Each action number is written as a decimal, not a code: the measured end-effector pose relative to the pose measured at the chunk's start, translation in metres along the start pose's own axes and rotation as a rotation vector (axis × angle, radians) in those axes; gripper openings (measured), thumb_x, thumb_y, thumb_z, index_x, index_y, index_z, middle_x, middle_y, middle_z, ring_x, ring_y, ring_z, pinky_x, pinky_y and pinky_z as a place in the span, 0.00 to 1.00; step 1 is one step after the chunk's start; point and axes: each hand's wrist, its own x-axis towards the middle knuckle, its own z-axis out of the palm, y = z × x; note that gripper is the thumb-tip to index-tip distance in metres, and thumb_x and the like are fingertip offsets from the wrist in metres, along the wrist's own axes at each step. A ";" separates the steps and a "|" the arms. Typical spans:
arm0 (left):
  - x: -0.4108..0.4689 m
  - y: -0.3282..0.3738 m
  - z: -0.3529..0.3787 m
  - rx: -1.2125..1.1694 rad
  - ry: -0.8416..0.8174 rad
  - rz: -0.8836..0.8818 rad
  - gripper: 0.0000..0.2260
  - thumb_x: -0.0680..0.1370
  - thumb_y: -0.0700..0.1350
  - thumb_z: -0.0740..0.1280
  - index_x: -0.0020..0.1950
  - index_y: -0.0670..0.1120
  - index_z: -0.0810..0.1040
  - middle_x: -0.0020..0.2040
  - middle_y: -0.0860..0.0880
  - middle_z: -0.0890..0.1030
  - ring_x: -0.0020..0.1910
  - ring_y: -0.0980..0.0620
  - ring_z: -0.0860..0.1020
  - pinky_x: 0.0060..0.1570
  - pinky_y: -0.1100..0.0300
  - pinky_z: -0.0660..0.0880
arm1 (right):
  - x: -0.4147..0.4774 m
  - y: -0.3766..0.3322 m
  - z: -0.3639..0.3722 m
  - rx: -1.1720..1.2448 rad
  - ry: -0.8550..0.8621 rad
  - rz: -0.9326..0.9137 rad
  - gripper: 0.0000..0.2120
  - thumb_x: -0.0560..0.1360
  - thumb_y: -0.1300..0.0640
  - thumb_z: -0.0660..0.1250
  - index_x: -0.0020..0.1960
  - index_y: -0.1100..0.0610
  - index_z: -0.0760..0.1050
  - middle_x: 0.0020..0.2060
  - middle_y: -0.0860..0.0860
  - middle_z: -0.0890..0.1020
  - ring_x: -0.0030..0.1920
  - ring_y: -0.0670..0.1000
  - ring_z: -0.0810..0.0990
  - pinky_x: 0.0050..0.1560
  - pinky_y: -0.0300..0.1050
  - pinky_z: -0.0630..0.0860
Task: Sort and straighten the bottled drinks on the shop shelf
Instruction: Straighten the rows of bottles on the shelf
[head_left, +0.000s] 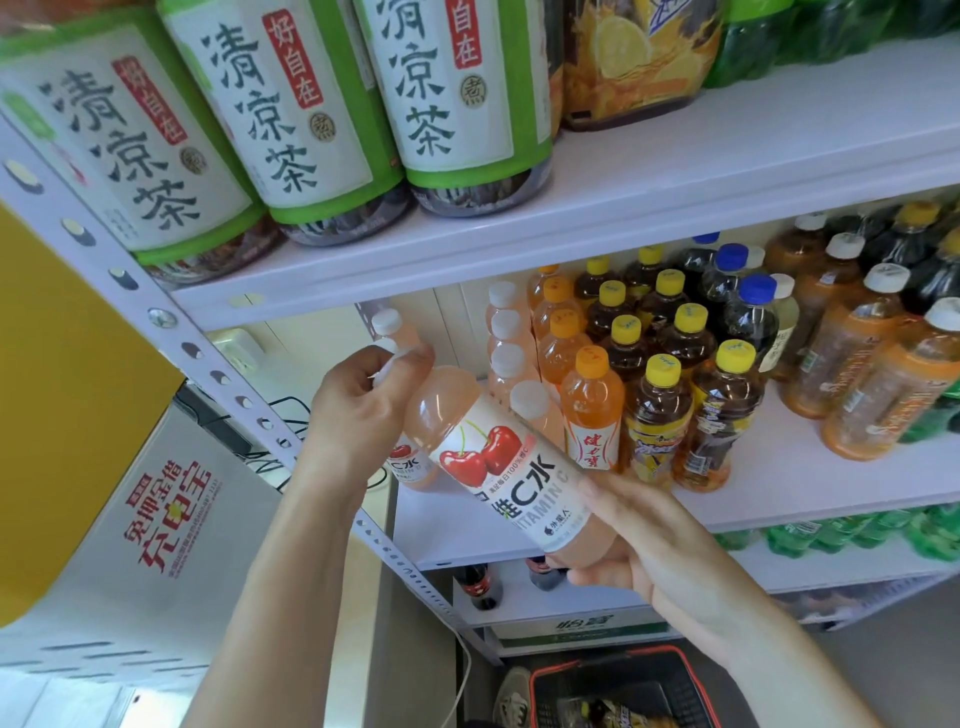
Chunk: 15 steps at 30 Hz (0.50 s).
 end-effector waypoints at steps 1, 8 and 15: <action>0.000 -0.001 0.000 0.038 0.021 0.001 0.19 0.69 0.63 0.65 0.34 0.48 0.77 0.27 0.54 0.76 0.26 0.57 0.72 0.32 0.60 0.66 | 0.001 0.004 0.000 -0.017 -0.026 -0.038 0.14 0.77 0.44 0.67 0.60 0.49 0.80 0.55 0.56 0.84 0.52 0.59 0.84 0.42 0.46 0.82; 0.009 -0.005 -0.002 0.254 0.096 0.024 0.20 0.67 0.65 0.65 0.36 0.48 0.78 0.25 0.51 0.76 0.23 0.54 0.70 0.30 0.57 0.68 | 0.013 0.014 0.006 -0.280 0.074 0.002 0.23 0.72 0.38 0.65 0.63 0.45 0.77 0.53 0.46 0.85 0.51 0.48 0.84 0.42 0.46 0.83; 0.031 -0.018 0.022 0.695 0.147 0.168 0.18 0.70 0.67 0.65 0.46 0.53 0.74 0.35 0.51 0.80 0.39 0.45 0.79 0.34 0.57 0.68 | 0.030 0.015 0.000 -0.873 0.375 -0.265 0.17 0.77 0.55 0.68 0.64 0.43 0.73 0.58 0.41 0.79 0.54 0.42 0.78 0.56 0.46 0.78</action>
